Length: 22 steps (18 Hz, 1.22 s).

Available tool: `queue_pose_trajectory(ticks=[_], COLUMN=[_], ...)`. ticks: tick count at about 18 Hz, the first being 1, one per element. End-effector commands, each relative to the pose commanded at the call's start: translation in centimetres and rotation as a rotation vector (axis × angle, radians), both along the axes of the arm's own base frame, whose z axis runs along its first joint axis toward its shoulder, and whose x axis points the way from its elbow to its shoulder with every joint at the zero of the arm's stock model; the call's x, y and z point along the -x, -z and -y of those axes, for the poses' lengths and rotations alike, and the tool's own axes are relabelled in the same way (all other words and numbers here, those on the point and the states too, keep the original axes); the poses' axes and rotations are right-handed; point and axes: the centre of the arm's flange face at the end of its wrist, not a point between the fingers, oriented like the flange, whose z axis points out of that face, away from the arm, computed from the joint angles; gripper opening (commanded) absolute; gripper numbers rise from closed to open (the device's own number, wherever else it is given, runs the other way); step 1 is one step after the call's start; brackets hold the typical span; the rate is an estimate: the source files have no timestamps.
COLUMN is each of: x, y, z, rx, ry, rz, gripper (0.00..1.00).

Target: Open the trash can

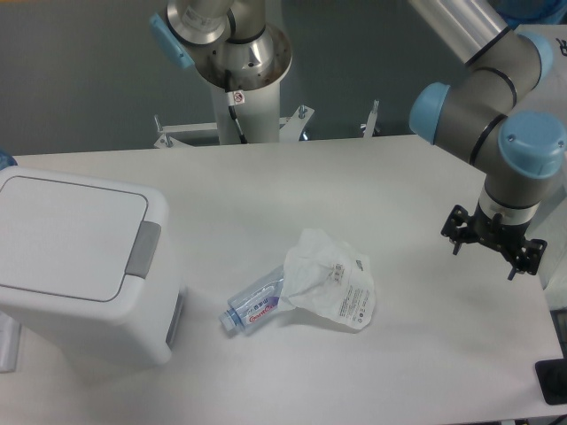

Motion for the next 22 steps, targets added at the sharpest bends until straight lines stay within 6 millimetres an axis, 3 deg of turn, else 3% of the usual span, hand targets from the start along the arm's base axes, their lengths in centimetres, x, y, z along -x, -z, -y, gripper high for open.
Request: queue_pose_trajectory(ticks=[9,13,17,20,22], x=[-0.5,-0.3,-1.0,-1.3,-2.6], y=[0.8,0.5,-0.9,-1.9,-3.5], z=[0.0,0.4,-0.8,-1.1,-1.4], rx=[-0.132,-0.153,-0.236,-0.307,-0.363], ry=[0.004,-0.090,-0.233,-0.249,-0.244], rz=[0.062,0.072,0.102,0.131,0.148], gripper=[1.00,1.00,1.00,1.00,1.00])
